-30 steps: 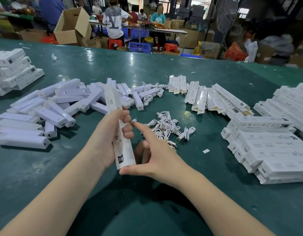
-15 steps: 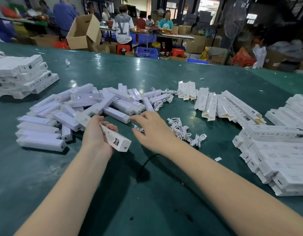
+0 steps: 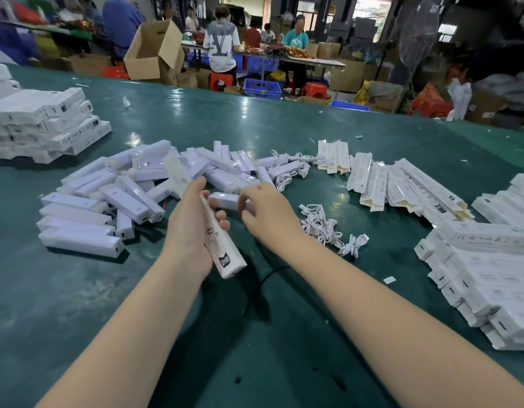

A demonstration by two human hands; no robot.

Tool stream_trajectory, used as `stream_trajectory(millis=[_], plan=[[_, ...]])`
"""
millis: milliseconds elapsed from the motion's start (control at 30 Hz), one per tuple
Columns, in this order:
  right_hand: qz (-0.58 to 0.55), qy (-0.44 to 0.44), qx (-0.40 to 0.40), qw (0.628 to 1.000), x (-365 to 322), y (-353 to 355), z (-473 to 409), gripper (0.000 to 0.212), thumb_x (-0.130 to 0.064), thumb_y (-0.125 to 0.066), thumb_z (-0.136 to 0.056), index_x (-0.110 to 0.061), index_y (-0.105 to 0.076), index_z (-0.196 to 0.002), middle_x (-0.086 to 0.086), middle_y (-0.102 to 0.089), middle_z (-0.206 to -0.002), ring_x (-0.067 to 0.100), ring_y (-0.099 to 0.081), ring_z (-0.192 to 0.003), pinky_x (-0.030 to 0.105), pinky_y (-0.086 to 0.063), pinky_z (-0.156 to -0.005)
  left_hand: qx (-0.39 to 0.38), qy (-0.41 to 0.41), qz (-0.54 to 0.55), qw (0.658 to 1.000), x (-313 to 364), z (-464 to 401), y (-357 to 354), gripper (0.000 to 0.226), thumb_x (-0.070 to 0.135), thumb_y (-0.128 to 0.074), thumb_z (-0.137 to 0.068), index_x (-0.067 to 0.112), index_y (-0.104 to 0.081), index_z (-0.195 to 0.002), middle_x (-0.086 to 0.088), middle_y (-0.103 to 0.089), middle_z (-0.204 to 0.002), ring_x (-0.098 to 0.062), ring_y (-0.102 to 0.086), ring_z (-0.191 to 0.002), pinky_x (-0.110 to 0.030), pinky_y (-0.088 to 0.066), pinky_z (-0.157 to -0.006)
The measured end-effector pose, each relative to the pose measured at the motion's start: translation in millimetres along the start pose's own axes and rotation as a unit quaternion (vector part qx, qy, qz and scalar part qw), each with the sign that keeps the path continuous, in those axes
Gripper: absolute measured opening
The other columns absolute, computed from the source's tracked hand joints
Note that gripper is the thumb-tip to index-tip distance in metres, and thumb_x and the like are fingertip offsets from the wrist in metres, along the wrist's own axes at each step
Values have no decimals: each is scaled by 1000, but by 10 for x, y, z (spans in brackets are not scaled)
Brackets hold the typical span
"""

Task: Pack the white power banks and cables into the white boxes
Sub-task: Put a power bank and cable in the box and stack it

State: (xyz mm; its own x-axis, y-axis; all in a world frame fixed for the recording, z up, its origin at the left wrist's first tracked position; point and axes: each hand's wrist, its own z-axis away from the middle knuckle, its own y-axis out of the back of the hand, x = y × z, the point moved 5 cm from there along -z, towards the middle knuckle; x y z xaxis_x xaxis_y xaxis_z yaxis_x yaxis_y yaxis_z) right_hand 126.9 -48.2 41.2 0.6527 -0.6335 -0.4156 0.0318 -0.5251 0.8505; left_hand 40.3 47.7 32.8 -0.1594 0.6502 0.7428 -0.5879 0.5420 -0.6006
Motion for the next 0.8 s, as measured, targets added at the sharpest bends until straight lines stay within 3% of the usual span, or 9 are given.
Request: stream_trajectory(millis=[67, 167, 267, 367, 400, 500, 600, 700, 800], plan=[[-105, -33, 80, 991, 66, 237, 166, 14, -5, -54, -90, -16, -61, -96, 9, -51, -103, 12, -54, -83, 26, -38, -75, -20, -58, -66, 996, 48, 18, -20, 19, 34, -61, -91, 18, -54, -86, 6, -52, -64, -8, -46, -45, -19, -40, -42], [-315, -100, 161, 930, 233, 596, 454, 19, -10, -51, -97, -28, -54, -103, 2, -61, -100, 17, -69, -76, 27, -54, -68, -49, -189, -249, 949, 129, 101, -67, 13, 33, -63, -90, 21, -57, -90, 8, -61, -72, -8, -54, -55, -24, -46, -55], [-457, -137, 200, 856, 435, 883, 711, 19, -15, -46, -103, -17, -60, -115, 3, -65, -98, 17, -71, -62, 22, -56, -59, -70, -328, -419, 844, 143, 233, -136, 18, 32, -63, -86, 20, -51, -84, 3, -55, -70, -13, -48, -55, -26, -39, -56], [-505, -142, 278, 804, 611, 1092, 945, 18, -18, -48, -103, -9, -64, -105, 12, -65, -80, 15, -66, -54, 20, -53, -53, -63, -429, -567, 700, 112, 323, -217, 29, 27, -61, -79, 25, -34, -70, 4, -41, -59, -16, -35, -54, -33, -33, -51], [-508, -140, 304, 794, 644, 1126, 1012, 17, -19, -50, -102, -9, -64, -102, 11, -64, -75, 16, -65, -53, 21, -52, -52, -65, -442, -593, 670, 99, 328, -233, 31, 26, -62, -78, 27, -32, -68, 4, -40, -58, -17, -36, -56, -35, -36, -53], [-497, -109, 341, 790, 609, 1162, 1124, 13, -19, -55, -100, -14, -65, -94, 5, -65, -64, 16, -63, -50, 22, -51, -49, -77, -459, -628, 624, 59, 303, -245, 17, 25, -67, -78, 26, -50, -77, 7, -46, -68, -25, -48, -68, -38, -44, -60], [-465, -65, 347, 812, 462, 1171, 1149, 11, -21, -58, -97, -13, -65, -92, 1, -64, -61, 16, -63, -50, 23, -50, -47, -67, -495, -643, 581, 38, 332, -265, 15, 22, -73, -77, 24, -65, -90, 14, -47, -75, -23, -52, -67, -29, -39, -57], [-429, -53, 345, 833, 369, 1173, 1170, 12, -21, -62, -96, -10, -65, -93, 3, -63, -61, 17, -62, -48, 26, -51, -47, -73, -518, -640, 562, 41, 353, -282, 22, 13, -78, -72, 20, -70, -91, 8, -60, -81, -31, -59, -64, -34, -48, -53], [-412, -44, 339, 845, 318, 1162, 1188, 8, -18, -63, -95, -12, -66, -89, 2, -61, -61, 16, -59, -46, 26, -49, -46, -65, -538, -637, 548, 58, 378, -275, 24, 6, -79, -69, 16, -67, -88, 1, -60, -84, -33, -54, -58, -38, -48, -46]])
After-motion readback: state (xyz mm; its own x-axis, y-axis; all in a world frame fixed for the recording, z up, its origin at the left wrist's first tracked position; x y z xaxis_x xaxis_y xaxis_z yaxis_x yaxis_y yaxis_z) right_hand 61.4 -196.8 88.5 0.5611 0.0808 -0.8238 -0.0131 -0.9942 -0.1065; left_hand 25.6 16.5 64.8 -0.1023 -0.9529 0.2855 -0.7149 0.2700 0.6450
